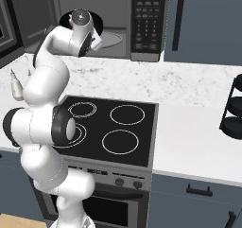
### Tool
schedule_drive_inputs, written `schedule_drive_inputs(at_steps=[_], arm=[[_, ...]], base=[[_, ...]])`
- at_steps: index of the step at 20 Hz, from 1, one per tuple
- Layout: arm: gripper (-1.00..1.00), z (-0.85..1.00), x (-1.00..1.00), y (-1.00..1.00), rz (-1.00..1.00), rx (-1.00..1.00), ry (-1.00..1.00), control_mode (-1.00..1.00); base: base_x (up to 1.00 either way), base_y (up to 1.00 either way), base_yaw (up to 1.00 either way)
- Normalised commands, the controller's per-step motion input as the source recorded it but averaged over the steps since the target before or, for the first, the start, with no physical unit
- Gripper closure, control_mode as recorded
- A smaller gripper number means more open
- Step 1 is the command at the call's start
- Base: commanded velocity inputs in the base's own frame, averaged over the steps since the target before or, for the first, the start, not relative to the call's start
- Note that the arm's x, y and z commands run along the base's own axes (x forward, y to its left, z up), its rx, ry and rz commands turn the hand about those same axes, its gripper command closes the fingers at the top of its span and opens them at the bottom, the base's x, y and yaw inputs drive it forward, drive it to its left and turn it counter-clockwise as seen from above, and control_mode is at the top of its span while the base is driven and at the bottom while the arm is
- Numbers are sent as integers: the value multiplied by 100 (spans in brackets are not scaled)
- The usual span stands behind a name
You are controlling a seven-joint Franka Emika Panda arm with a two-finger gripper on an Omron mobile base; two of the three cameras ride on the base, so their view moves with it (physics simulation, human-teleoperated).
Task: Open the microwave, place the bowl with waffle inside the microwave, then close the microwave door and turn it on.
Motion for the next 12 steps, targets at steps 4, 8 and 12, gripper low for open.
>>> schedule_drive_inputs(at_steps=[4, 8, 12], arm=[[100, -6, 1, 0, 0, 0, 0, -100], [100, -1, 0, 0, 0, 0, -1, -100], [100, 0, 0, 0, 0, 0, 0, -100]], base=[[0, 0, 0], [0, 0, 0], [0, 0, 0]])
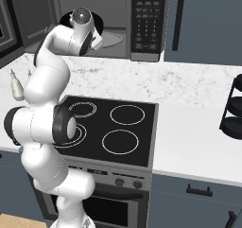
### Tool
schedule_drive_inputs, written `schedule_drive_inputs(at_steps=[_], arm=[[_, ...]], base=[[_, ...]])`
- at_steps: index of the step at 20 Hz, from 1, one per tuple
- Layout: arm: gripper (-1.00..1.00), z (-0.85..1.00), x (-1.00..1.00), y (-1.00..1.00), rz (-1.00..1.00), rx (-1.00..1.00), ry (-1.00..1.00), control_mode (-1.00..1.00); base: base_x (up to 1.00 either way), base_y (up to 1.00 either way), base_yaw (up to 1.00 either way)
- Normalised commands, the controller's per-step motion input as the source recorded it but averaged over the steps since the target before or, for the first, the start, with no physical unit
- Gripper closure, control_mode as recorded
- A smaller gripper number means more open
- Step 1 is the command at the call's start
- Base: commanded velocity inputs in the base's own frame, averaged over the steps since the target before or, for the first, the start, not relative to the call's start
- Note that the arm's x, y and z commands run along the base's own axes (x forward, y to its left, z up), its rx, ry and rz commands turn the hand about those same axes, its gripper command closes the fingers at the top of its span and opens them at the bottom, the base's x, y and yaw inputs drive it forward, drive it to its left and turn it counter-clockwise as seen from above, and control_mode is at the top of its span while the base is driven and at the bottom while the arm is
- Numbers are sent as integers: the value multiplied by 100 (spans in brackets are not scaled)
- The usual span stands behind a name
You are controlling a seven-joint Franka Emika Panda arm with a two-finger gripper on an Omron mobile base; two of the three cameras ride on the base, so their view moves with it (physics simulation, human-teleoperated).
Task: Open the microwave, place the bowl with waffle inside the microwave, then close the microwave door and turn it on.
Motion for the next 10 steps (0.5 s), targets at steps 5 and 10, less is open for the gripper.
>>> schedule_drive_inputs(at_steps=[5, 10], arm=[[-100, 0, 0, 0, 0, 0, 0, -100], [-100, 0, 0, 0, 0, 0, 0, -100]], base=[[0, 0, 0], [0, 0, 0]])
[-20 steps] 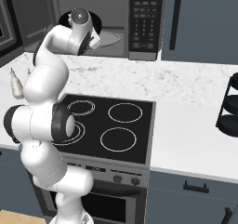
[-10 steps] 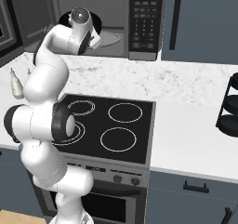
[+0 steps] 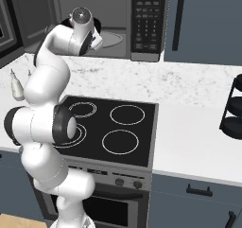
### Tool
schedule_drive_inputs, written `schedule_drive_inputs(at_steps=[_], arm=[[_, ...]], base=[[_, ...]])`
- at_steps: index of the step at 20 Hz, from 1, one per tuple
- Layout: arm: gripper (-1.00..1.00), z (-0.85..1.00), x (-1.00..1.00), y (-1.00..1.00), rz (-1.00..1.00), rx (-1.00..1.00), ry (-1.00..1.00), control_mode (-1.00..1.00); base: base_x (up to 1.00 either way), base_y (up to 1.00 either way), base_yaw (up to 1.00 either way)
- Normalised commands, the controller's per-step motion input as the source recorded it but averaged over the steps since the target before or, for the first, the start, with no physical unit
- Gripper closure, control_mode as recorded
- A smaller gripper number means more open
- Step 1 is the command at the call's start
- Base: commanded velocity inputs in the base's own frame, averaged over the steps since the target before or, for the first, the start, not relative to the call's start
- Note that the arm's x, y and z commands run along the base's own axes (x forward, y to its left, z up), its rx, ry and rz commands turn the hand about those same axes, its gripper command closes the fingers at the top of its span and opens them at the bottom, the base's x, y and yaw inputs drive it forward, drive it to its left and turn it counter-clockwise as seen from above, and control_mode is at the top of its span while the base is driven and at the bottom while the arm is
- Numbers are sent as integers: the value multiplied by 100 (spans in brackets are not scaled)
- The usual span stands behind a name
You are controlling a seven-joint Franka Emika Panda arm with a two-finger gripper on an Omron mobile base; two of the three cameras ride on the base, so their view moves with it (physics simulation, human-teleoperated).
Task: Open the microwave, place the bowl with waffle inside the microwave, then close the microwave door and turn it on.
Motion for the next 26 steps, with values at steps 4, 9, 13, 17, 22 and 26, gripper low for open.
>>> schedule_drive_inputs(at_steps=[4, 9, 13, 17, 22, 26], arm=[[-100, 0, 0, 0, 0, 0, 0, -100], [-100, 1, -33, -5, 0, 0, -14, -100], [-100, 17, -99, -38, 0, -1, -27, -100], [-100, 0, -100, -22, 0, -6, -23, -100], [-100, 2, -100, 2, 0, -11, -14, -100], [-100, 12, -84, 22, 0, -13, -8, -100]], base=[[0, 0, 0], [0, 0, 0], [0, 0, 0], [0, 0, 0], [0, 0, 0], [0, 0, 0]])
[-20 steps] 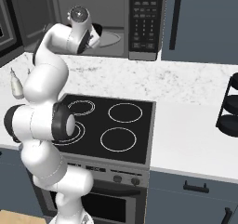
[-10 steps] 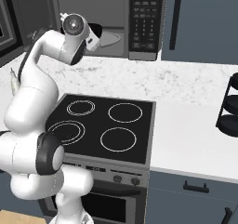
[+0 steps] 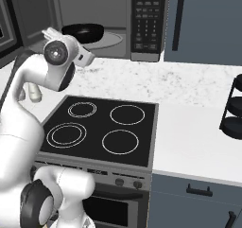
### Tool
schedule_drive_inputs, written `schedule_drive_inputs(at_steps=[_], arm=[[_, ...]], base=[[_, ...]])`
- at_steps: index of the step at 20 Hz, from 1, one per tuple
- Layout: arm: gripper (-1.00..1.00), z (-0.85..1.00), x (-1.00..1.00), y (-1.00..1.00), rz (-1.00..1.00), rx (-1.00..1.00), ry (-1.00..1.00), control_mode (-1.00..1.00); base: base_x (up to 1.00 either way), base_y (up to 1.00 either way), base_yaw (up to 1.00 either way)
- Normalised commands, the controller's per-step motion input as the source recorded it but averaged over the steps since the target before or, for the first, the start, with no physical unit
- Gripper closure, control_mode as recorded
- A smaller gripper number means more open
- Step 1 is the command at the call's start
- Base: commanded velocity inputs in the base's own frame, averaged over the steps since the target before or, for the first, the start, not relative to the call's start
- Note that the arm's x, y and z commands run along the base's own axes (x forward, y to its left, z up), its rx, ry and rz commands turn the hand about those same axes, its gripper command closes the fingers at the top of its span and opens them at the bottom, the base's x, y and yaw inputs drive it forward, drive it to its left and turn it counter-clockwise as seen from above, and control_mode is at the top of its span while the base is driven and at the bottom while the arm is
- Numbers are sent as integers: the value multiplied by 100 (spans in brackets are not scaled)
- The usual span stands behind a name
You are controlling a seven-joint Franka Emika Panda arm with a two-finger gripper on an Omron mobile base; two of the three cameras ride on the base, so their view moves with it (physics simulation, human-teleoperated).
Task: Open the microwave, place the bowl with waffle inside the microwave, then close the microwave door and turn it on.
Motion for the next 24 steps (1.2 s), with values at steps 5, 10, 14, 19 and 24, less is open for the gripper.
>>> schedule_drive_inputs(at_steps=[5, 10, 14, 19, 24], arm=[[-100, 8, -74, 34, 0, -13, -11, -100], [-100, 32, -91, 11, 0, -9, 0, -100], [-100, 45, -100, 0, 0, -8, 0, -100], [-100, 64, -90, 0, -3, -9, -1, -100], [-100, 39, -99, 1, -6, -10, 0, -100]], base=[[0, 0, 0], [0, 0, 0], [0, 0, 0], [0, 0, 0], [0, 0, 0]])
